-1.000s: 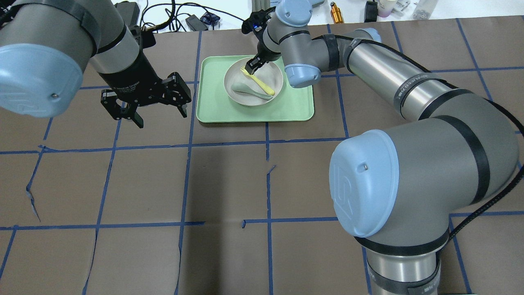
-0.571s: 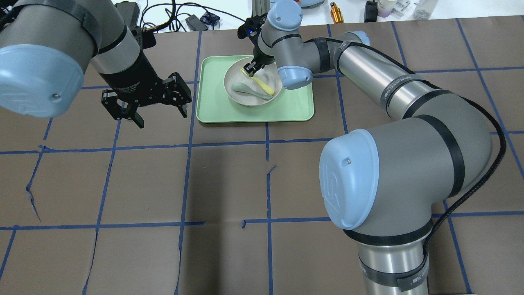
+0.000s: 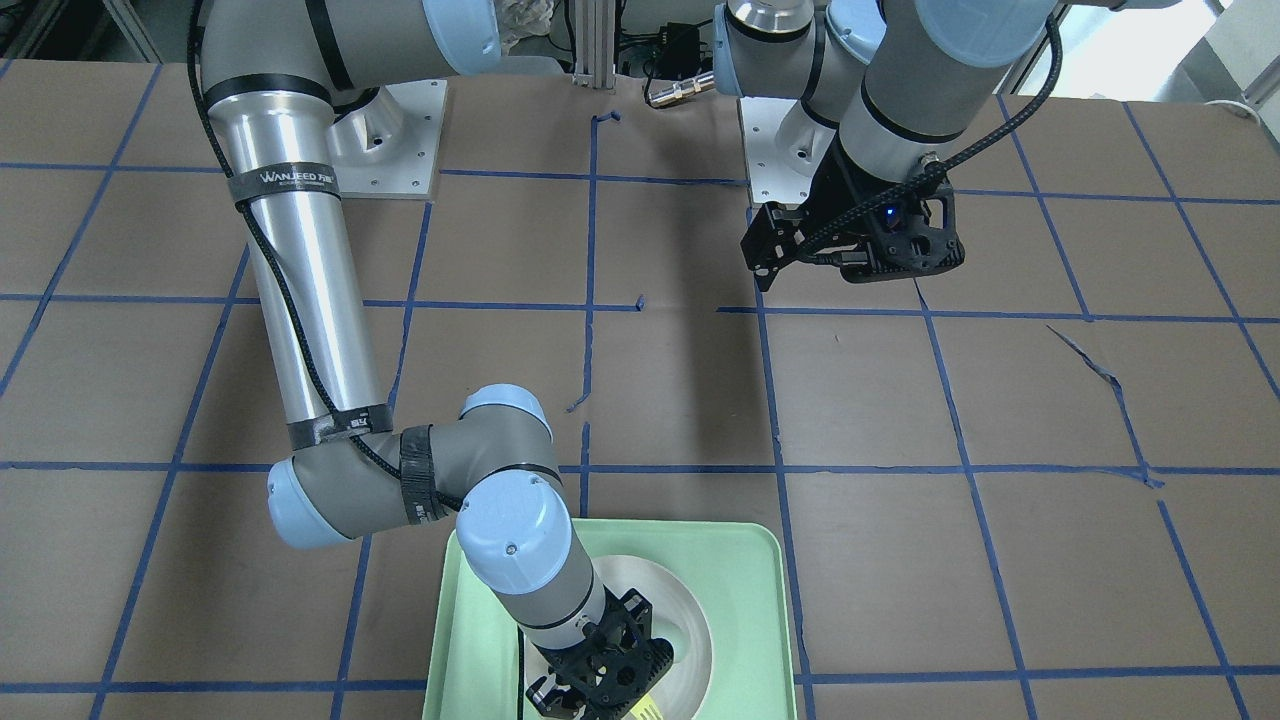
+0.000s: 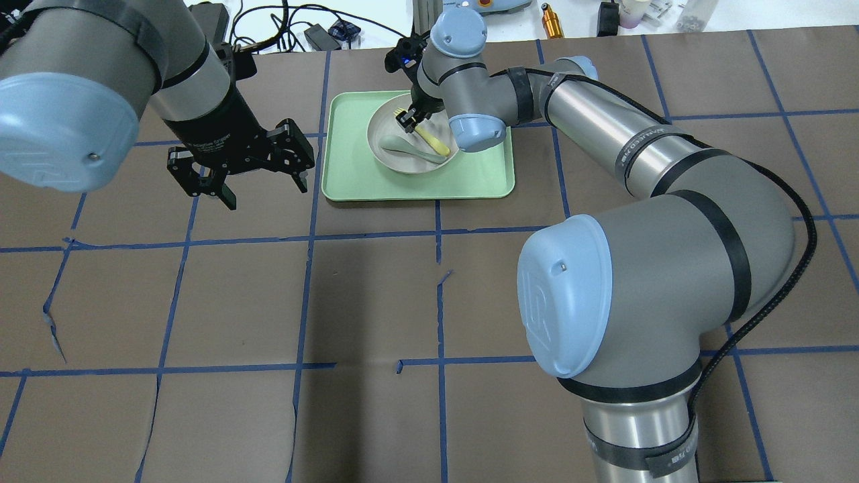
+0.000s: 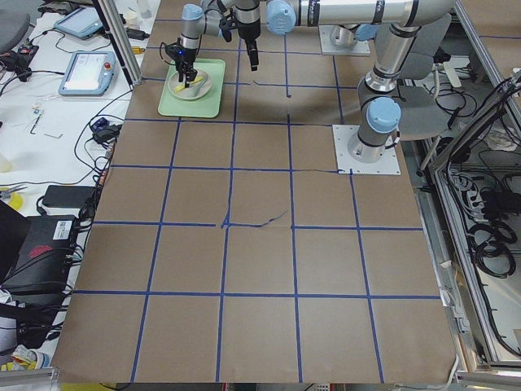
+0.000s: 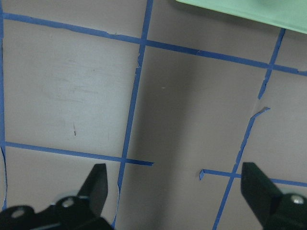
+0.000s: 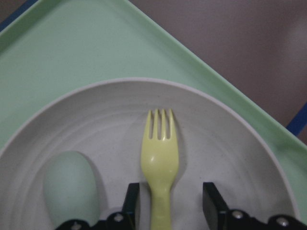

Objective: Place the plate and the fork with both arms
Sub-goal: 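Close the right gripper on the yellow fork handle and lift it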

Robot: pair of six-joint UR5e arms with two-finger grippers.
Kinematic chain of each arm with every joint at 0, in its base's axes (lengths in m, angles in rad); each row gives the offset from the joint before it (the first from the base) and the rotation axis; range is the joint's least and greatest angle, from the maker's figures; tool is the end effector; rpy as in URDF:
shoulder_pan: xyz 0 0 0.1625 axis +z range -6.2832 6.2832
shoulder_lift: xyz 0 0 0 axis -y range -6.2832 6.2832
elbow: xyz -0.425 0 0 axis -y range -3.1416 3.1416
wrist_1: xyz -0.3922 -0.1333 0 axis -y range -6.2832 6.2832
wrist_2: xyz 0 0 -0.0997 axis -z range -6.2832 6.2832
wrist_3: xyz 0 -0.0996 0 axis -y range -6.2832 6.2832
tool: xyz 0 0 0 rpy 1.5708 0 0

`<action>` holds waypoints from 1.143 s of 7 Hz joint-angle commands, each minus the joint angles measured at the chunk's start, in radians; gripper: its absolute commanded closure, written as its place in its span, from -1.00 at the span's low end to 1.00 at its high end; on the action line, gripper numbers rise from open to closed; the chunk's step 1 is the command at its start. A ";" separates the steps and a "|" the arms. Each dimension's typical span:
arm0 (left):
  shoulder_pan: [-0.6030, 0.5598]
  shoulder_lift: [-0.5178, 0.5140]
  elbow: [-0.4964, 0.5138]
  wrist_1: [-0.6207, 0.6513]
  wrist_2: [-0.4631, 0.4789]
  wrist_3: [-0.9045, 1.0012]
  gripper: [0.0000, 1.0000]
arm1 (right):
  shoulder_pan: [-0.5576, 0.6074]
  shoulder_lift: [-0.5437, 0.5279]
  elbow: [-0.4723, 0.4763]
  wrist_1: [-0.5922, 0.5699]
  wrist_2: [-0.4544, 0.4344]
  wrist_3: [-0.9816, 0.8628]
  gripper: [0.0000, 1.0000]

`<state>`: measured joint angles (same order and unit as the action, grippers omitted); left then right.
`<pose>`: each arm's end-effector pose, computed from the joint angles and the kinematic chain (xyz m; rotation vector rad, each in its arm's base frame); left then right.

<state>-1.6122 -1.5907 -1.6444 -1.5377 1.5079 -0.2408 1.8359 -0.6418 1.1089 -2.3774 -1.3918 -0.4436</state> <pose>-0.1598 -0.4863 0.4456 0.3101 -3.0704 -0.1060 0.3599 -0.7491 0.1811 -1.0658 2.7500 -0.5270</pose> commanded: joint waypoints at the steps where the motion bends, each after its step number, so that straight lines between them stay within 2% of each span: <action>1: 0.000 -0.002 0.000 0.002 0.000 0.000 -1.00 | 0.000 -0.002 0.012 0.006 -0.006 -0.010 -0.03; 3: 0.000 -0.006 0.000 0.002 0.000 0.000 -1.00 | 0.000 -0.010 0.012 0.067 -0.041 -0.015 0.35; 6: 0.000 -0.006 0.000 0.002 0.000 -0.002 -1.00 | 0.000 -0.030 0.012 0.105 -0.050 -0.023 0.62; 8: 0.000 -0.006 0.000 0.002 0.000 -0.002 -1.00 | 0.000 -0.056 0.011 0.131 -0.050 -0.018 0.63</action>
<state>-1.6122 -1.5969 -1.6444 -1.5355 1.5079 -0.2422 1.8361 -0.6814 1.1210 -2.2666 -1.4414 -0.4645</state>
